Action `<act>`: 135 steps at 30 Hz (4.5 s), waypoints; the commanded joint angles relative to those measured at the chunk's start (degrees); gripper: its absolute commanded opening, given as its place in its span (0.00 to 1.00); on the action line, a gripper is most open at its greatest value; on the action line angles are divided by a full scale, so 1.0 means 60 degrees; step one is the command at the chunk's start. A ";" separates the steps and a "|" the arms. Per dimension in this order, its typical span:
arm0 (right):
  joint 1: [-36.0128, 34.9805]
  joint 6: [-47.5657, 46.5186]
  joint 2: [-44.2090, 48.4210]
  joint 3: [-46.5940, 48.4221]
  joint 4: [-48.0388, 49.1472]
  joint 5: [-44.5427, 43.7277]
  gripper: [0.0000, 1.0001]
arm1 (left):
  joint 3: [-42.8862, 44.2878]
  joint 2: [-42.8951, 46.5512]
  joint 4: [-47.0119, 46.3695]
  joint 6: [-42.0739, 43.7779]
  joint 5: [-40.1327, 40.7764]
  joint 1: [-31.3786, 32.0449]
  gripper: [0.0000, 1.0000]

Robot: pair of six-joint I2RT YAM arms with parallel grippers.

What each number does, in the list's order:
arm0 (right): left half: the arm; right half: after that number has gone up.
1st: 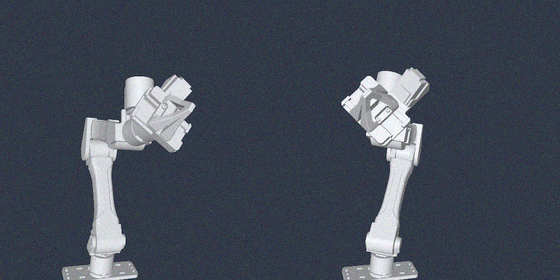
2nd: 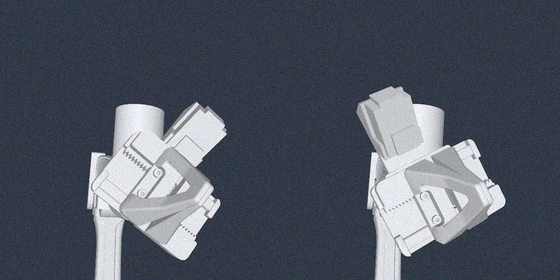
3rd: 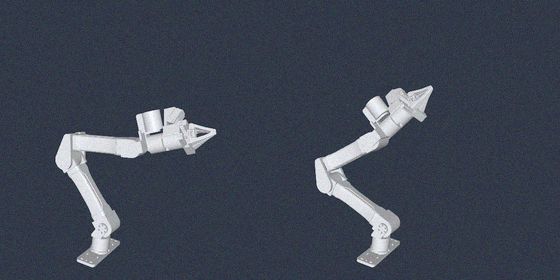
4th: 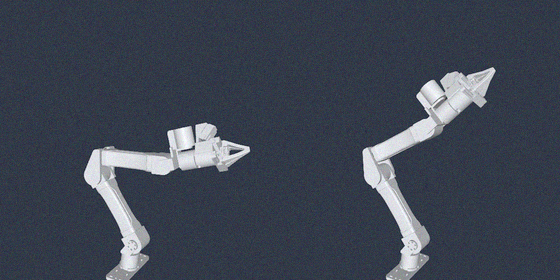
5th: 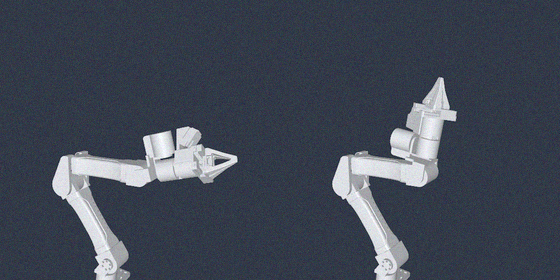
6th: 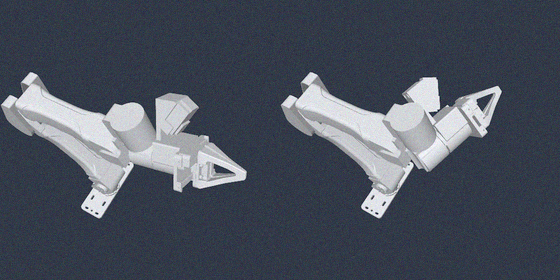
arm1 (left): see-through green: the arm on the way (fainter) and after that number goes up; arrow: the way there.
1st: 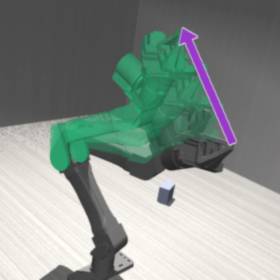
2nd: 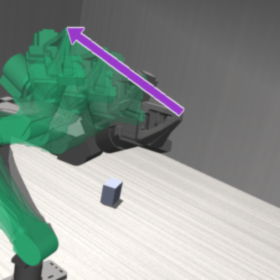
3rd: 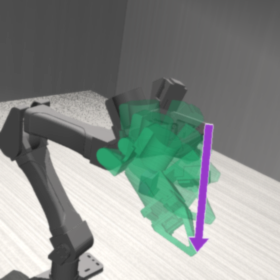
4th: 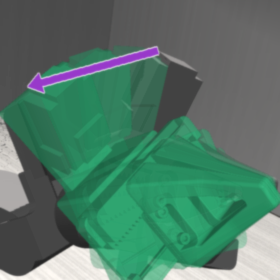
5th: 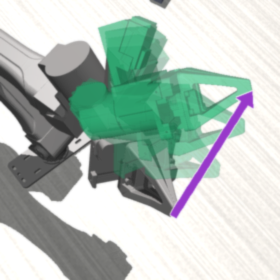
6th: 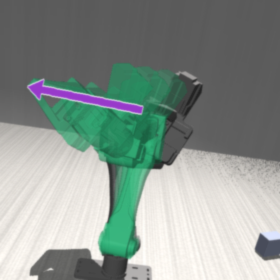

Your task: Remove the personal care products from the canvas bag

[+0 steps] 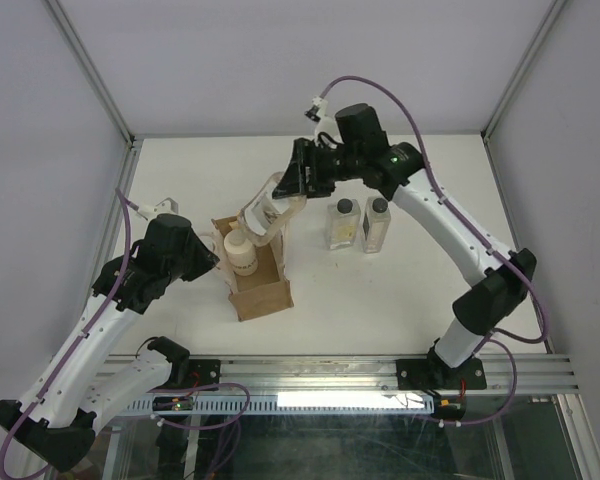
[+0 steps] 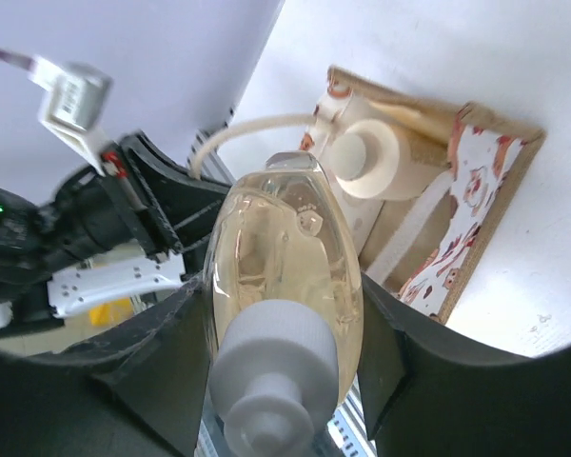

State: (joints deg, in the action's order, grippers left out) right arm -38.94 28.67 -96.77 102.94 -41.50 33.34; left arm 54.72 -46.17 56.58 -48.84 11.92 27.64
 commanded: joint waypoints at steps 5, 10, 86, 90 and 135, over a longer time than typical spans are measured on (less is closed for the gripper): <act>0.1434 0.0207 0.1919 0.1357 0.0374 -0.0752 0.00 | 0.0328 -0.0013 -0.0438 -0.0020 0.0003 -0.0065 0.00; 0.2240 -0.1242 0.2519 0.1580 -0.1126 -0.3939 0.00 | 0.0364 -0.0065 -0.0565 0.0039 -0.0039 -0.0061 0.00; 0.3468 -0.2259 0.2453 -0.5705 0.1785 -0.8749 0.61 | 0.0664 -0.0580 -0.0700 0.0420 -0.0162 -0.0065 0.00; 0.3472 -0.2273 0.2534 -0.5388 0.1427 -0.8883 0.74 | 0.0665 -0.0630 -0.0742 0.0450 -0.0218 -0.0064 0.00; -0.3967 -0.2853 -0.1066 0.0045 0.0396 -0.5157 0.78 | -0.0574 0.0543 -0.1245 -0.0261 -0.0033 -0.0064 0.00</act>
State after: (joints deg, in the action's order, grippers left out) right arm -63.00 10.24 -101.47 99.15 -37.91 2.48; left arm 52.86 -45.15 53.45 -49.06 11.81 27.64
